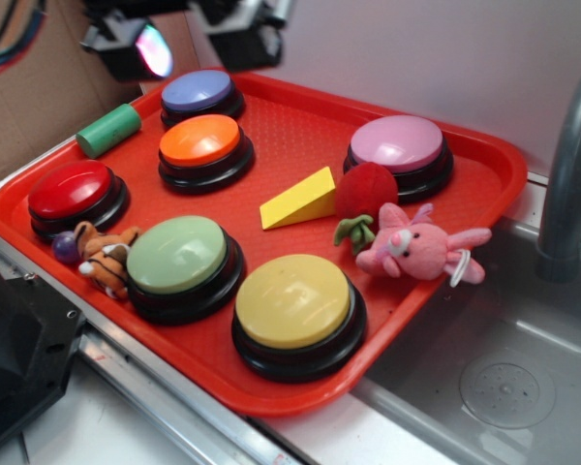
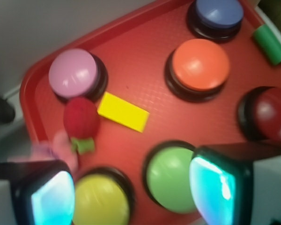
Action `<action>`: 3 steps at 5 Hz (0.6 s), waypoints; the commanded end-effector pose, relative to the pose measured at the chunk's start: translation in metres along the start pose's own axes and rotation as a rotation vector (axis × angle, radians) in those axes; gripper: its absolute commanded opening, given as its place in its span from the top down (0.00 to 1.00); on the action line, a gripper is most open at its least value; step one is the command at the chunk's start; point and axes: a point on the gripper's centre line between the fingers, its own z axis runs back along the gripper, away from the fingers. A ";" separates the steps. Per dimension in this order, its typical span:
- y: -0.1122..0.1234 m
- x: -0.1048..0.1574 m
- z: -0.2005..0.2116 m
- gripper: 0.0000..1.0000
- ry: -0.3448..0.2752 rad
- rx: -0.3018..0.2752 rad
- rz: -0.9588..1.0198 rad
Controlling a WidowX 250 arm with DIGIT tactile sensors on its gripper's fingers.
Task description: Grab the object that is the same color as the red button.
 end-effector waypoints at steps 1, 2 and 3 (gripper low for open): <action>-0.037 0.030 -0.054 0.00 -0.076 -0.004 0.212; -0.049 0.035 -0.079 0.00 -0.046 -0.046 0.237; -0.054 0.039 -0.096 0.00 0.026 -0.043 0.215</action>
